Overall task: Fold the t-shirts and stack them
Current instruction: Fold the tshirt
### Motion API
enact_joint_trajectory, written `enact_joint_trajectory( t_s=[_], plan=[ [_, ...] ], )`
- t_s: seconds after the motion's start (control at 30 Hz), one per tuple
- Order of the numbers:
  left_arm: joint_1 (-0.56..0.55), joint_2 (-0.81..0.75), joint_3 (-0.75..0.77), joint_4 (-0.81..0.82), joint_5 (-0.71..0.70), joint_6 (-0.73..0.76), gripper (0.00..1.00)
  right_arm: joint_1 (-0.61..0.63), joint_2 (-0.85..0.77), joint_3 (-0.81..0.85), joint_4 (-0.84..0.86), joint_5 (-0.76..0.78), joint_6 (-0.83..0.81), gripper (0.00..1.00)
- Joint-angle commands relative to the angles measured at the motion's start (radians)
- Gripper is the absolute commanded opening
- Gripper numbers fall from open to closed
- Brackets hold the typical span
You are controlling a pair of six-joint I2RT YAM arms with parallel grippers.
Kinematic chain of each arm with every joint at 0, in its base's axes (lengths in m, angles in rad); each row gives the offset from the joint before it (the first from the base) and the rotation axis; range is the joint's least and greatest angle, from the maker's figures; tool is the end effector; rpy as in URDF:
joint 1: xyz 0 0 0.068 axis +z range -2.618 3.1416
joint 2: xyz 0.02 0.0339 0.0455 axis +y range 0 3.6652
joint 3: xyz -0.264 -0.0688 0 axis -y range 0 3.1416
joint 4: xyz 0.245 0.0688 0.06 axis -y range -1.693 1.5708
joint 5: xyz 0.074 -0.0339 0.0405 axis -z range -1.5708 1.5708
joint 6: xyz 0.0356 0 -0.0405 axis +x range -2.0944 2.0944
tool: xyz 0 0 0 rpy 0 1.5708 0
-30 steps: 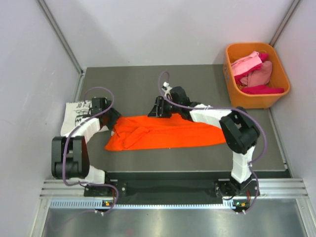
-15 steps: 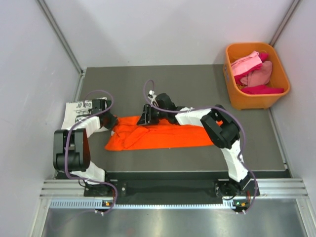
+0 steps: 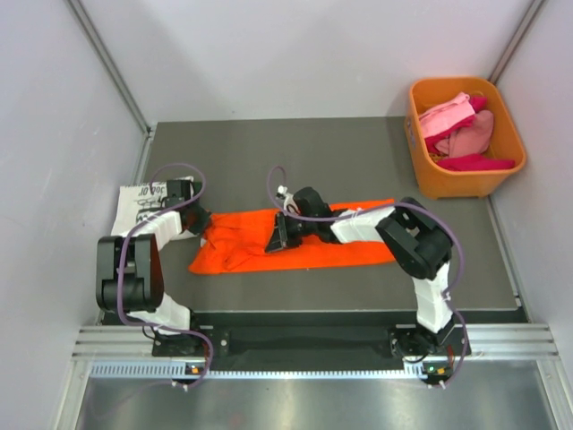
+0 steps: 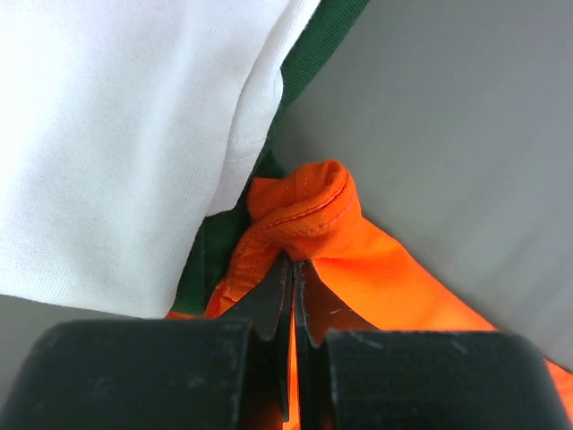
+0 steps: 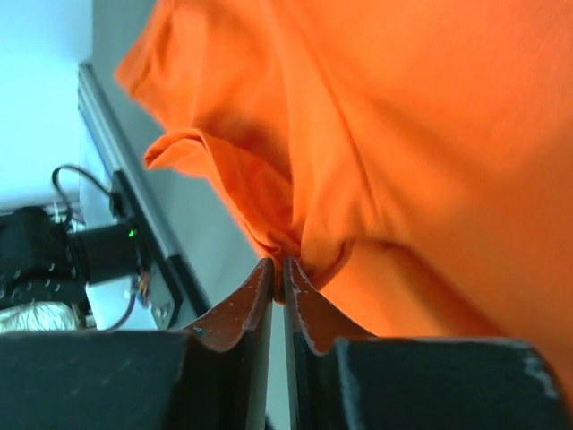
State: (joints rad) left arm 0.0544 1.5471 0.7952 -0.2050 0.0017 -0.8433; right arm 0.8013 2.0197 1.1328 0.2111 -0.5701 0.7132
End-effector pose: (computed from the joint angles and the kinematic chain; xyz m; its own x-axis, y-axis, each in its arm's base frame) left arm 0.2964 0.0161 0.1643 -0.5029 -0.7753 -0.3820 -0.6451 0.6309 -0.4311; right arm 0.2763 0.3129 0.1343 -0.9164 -0.1544 -0.3692 -0.3941 0.5082 0.7658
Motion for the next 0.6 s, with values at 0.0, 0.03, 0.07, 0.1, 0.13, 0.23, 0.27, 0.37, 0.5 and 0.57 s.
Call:
enact_joint_trajectory(
  t_s=[0.0,0.03,0.07,0.1,0.13,0.23,0.27,0.37,0.5,0.57],
  plan=[
    [0.009,0.001,0.029,0.013,-0.045,0.010,0.00,0.021,-0.139,-0.069,0.043,-0.022,-0.043,0.09],
    [0.009,-0.001,0.029,0.013,-0.048,0.012,0.00,0.021,-0.154,-0.089,0.043,-0.017,-0.047,0.06],
    [0.009,-0.002,0.030,0.013,-0.052,0.013,0.00,0.021,-0.185,-0.126,0.045,-0.007,-0.050,0.04],
    [0.007,-0.007,0.030,0.015,-0.054,0.018,0.00,0.022,-0.197,-0.142,0.047,-0.001,-0.054,0.02],
    [0.009,-0.012,0.030,0.015,-0.055,0.021,0.00,0.022,-0.210,-0.154,0.045,0.003,-0.055,0.02],
    [0.009,-0.021,0.035,0.009,-0.063,0.032,0.00,0.027,-0.231,-0.185,0.021,-0.001,-0.060,0.23],
    [0.009,-0.022,0.036,0.007,-0.063,0.035,0.00,0.030,-0.231,-0.197,0.016,-0.001,-0.061,0.35],
    [0.009,-0.035,0.038,0.003,-0.068,0.042,0.00,0.035,-0.240,-0.240,0.020,0.012,-0.063,0.49],
    [0.007,-0.065,0.041,-0.002,-0.055,0.064,0.00,0.036,-0.277,-0.278,0.025,0.039,-0.061,0.49],
    [-0.001,-0.082,0.048,-0.010,-0.051,0.075,0.00,0.036,-0.291,-0.259,0.001,0.055,-0.069,0.49]
  ],
)
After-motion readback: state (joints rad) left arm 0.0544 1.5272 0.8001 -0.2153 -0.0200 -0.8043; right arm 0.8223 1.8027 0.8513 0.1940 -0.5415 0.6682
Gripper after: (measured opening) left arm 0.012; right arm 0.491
